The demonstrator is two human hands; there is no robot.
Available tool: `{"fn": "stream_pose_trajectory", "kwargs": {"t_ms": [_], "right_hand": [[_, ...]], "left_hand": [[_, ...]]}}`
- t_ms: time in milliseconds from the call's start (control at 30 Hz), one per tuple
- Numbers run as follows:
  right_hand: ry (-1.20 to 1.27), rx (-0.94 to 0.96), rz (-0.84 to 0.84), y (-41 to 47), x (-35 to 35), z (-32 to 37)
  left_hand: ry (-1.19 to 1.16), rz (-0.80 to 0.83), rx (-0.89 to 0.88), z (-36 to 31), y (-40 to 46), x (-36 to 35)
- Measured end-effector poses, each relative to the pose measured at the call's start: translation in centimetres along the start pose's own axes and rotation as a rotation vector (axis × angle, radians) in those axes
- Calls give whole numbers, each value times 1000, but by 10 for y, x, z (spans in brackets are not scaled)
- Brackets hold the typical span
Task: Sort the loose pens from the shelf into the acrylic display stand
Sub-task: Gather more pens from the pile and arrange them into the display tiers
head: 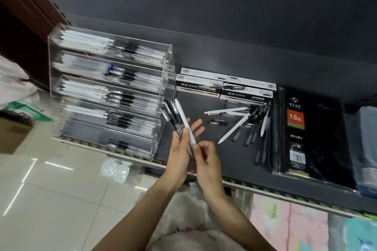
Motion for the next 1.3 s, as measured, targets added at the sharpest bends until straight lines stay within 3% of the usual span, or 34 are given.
{"fn": "stream_pose_trajectory", "kwargs": {"t_ms": [100, 233, 400, 533, 733, 867, 1167, 1300], "right_hand": [[35, -2, 91, -2, -14, 6], [71, 78, 148, -6, -39, 18], [55, 146, 139, 1, -60, 38], [-96, 219, 149, 5, -98, 58], [-411, 457, -126, 19, -169, 94], [-680, 611, -152, 28, -215, 105], [-1234, 662, -235, 36, -257, 116], [-1371, 654, -254, 39, -266, 119]], "left_hand": [[204, -49, -111, -12, -13, 16], [218, -216, -170, -35, -18, 40], [263, -163, -217, -69, -11, 68], [286, -179, -190, -111, 0, 109], [222, -319, -172, -187, 19, 209], [237, -354, -189, -225, 28, 258], [176, -311, -152, -243, 48, 281], [144, -279, -107, -240, 53, 279]]}}
Point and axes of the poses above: each hand's wrist, its own y-axis towards the middle knuckle, its own x-axis out of the back of the hand, z = x × y, the point moved 1 cm from there along y, towards the middle knuckle, and after that the axes turned 13 degrees about -y, right-handed, at the moved point
